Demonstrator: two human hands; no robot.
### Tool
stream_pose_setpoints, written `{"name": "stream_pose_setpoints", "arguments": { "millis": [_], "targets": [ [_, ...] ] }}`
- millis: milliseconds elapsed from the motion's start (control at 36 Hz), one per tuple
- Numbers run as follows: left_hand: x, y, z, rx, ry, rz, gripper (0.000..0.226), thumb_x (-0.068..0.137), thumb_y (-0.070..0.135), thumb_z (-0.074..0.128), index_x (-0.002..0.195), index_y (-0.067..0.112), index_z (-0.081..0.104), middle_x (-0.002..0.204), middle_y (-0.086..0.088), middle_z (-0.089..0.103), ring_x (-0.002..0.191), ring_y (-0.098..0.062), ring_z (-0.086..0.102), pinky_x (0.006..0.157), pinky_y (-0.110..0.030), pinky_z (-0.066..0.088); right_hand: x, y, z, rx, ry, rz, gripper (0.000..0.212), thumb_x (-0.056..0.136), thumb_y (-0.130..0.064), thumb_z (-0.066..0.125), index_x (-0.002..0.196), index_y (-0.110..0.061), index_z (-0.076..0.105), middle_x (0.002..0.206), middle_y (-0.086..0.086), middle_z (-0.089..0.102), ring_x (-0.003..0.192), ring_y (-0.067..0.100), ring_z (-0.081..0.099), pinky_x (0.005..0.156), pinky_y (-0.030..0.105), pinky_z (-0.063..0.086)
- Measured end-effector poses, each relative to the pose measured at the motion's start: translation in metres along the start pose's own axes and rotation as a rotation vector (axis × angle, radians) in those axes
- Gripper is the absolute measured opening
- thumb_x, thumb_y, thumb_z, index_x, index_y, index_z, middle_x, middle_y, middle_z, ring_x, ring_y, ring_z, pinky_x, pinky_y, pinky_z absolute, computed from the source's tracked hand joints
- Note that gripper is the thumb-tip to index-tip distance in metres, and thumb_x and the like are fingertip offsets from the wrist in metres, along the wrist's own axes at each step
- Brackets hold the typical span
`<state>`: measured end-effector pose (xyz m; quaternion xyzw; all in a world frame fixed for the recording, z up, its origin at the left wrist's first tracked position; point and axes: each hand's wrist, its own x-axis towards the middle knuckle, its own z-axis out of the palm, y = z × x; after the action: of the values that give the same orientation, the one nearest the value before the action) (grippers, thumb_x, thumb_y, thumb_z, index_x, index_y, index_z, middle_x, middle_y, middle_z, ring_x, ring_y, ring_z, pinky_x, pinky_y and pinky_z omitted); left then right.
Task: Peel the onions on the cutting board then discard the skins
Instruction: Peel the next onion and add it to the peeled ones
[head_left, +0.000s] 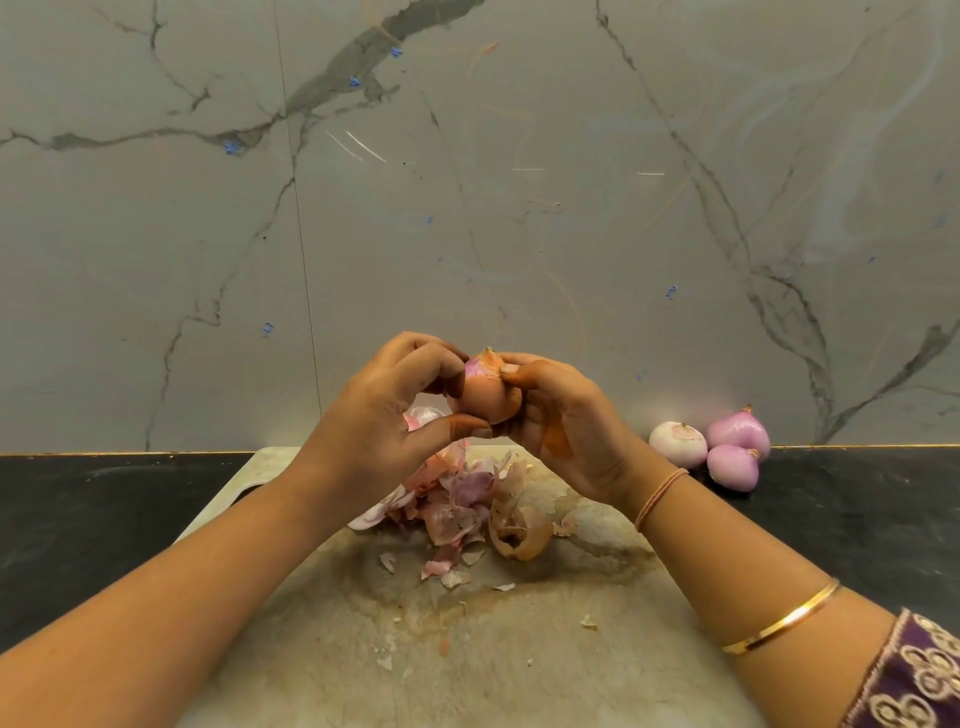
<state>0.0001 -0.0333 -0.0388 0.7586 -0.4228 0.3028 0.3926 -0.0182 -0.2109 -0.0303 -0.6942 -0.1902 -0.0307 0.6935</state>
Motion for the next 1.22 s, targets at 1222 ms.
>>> {"name": "stream_pose_setpoints", "arguments": {
  "millis": [1222],
  "targets": [
    [0.0001, -0.0046, 0.0008, 0.067, -0.089, -0.034, 0.037, 0.085, 0.018, 0.058, 0.108, 0.043, 0.043, 0.114, 0.008, 0.054, 0.107, -0.007, 0.055, 0.097, -0.023, 0.048, 0.001, -0.003, -0.002, -0.069, 0.078, -0.036, 0.028, 0.101, -0.016, 0.042, 0.119, -0.006, 0.061, 0.11, 0.025, 0.062, 0.088, 0.026, 0.056, 0.068, 0.023, 0.05]
  ]
}}
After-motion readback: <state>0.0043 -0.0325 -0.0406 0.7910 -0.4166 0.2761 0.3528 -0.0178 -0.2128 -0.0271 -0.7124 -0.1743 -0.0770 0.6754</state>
